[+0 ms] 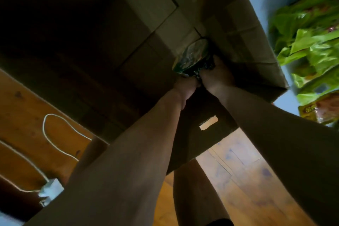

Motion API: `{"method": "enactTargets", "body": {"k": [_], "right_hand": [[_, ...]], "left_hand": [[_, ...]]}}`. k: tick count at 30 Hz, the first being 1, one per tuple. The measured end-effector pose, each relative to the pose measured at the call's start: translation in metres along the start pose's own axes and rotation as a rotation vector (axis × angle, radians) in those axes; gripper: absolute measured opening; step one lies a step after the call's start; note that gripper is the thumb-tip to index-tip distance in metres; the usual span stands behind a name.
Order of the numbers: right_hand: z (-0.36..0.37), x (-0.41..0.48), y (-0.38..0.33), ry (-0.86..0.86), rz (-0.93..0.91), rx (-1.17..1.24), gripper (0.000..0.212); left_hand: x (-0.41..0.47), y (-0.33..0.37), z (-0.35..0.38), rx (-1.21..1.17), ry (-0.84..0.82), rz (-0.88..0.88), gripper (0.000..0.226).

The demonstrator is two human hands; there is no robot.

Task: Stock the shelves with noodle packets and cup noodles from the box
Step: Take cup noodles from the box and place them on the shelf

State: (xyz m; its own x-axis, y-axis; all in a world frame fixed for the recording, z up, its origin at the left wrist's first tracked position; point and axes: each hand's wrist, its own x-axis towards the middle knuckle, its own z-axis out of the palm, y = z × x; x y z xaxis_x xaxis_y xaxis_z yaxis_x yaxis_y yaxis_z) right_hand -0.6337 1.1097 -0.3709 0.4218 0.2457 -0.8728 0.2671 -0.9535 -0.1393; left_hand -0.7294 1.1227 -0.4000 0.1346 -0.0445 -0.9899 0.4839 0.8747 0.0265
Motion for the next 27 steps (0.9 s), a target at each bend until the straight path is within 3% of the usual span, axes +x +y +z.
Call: {"method": "enactTargets", "body": {"k": [6, 9, 14, 17, 27], "right_hand": [[0.009, 0.010, 0.001, 0.002, 0.054, 0.094, 0.066], [0.010, -0.003, -0.001, -0.014, 0.031, 0.182, 0.059], [0.009, -0.045, -0.018, -0.018, -0.041, 0.254, 0.054], [0.004, -0.073, -0.033, -0.010, -0.099, 0.281, 0.049], [-0.037, -0.199, -0.072, 0.012, -0.240, 0.399, 0.041]], "left_hand": [[0.012, -0.007, -0.005, -0.348, 0.000, -0.057, 0.054], [-0.006, -0.010, -0.019, -0.477, 0.004, -0.022, 0.079], [-0.051, -0.009, -0.049, -0.618, 0.015, 0.145, 0.046], [-0.084, -0.002, -0.059, -0.594, 0.018, 0.165, 0.056], [-0.212, 0.010, -0.084, -0.666, 0.108, 0.332, 0.046]]}}
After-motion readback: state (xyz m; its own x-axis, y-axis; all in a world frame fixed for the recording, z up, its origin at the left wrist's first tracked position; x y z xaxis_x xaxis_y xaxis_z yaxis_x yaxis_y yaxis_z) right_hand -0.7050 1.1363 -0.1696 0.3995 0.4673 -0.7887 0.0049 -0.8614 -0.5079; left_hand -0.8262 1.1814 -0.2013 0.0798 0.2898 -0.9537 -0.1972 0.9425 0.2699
